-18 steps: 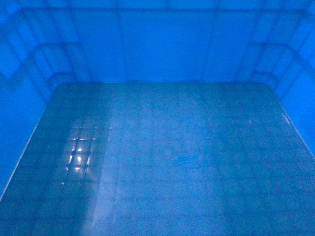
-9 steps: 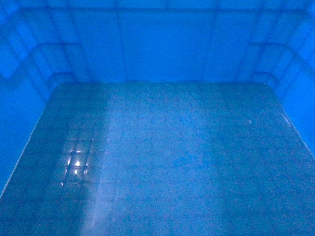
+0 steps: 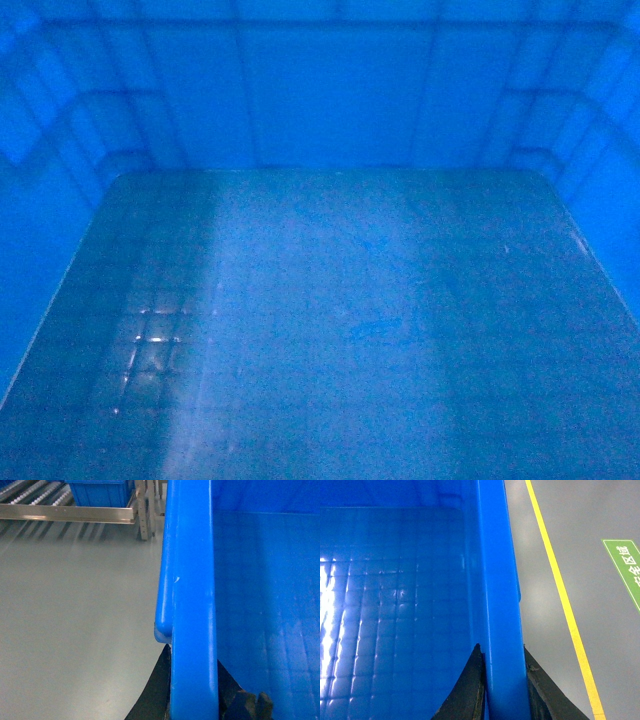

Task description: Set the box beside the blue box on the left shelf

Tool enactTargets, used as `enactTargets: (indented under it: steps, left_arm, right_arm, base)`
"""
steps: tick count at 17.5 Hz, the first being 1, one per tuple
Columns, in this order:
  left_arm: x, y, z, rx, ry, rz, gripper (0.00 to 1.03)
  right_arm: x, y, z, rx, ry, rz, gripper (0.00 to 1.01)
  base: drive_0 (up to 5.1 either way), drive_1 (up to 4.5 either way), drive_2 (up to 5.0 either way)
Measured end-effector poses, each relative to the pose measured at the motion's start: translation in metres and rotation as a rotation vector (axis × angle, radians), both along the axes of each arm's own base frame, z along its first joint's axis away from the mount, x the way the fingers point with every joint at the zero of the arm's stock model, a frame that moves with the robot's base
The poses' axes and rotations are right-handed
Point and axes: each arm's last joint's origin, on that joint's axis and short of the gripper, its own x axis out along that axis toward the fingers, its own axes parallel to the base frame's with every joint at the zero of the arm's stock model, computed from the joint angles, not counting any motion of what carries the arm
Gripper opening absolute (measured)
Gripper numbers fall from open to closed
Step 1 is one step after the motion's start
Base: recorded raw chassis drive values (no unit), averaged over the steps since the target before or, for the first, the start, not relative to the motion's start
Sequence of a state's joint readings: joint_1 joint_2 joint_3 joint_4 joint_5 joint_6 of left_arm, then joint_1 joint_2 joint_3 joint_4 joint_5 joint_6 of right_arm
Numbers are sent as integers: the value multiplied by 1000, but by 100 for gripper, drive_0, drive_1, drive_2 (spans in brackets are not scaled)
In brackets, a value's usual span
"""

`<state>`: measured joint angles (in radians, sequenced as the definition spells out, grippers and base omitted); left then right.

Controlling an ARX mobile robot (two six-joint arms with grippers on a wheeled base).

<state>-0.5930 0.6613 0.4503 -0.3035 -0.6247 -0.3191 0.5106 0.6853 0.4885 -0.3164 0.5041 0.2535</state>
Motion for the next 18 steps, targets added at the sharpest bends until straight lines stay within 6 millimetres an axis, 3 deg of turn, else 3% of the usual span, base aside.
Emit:
enactTargets:
  steps: [18]
  left_arm:
    - [0,0,0,2,3,0,9]
  right_arm:
    - [0,0,-1,-2,5,0,12]
  base:
    - [-2,430,-434]
